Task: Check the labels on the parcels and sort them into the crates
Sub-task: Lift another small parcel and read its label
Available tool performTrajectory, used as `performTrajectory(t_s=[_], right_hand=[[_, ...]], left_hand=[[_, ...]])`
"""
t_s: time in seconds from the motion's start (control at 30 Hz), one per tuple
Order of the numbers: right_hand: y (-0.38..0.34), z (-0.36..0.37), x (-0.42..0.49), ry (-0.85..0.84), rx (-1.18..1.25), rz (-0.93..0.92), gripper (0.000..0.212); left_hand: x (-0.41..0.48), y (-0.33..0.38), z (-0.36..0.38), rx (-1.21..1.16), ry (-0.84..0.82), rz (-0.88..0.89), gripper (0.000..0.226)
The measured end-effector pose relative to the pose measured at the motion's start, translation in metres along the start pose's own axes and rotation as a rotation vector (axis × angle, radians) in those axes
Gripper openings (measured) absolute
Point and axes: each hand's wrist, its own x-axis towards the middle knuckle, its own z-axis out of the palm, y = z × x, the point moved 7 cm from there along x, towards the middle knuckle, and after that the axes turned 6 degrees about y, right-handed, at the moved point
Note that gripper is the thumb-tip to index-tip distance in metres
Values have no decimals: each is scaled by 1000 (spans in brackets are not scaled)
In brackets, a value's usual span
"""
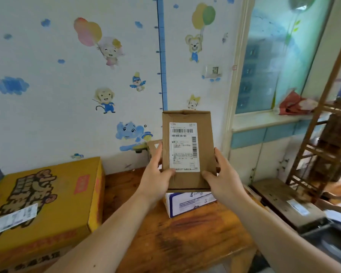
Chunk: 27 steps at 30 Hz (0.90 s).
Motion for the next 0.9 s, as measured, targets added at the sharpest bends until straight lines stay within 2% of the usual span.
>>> performTrajectory(t_s=[0.23, 0.4, 0.57, 0.8, 0.9], right_hand=[[41, -87, 23, 83, 6, -7, 69], [79, -168, 45, 162, 13, -14, 62], [130, -247, 58, 227, -28, 37, 64], [181, -298, 74, 276, -33, 153, 62], [205, -310, 89, 289, -38, 202, 69]], left_hand=[[9, 10, 99, 2, -86, -22, 75], [20, 24, 194, 40, -163, 36, 74], [21, 18, 296, -9, -272, -9, 74], [32, 3, 377, -48, -377, -64, 71], [43, -8, 407, -57, -416, -77, 70]])
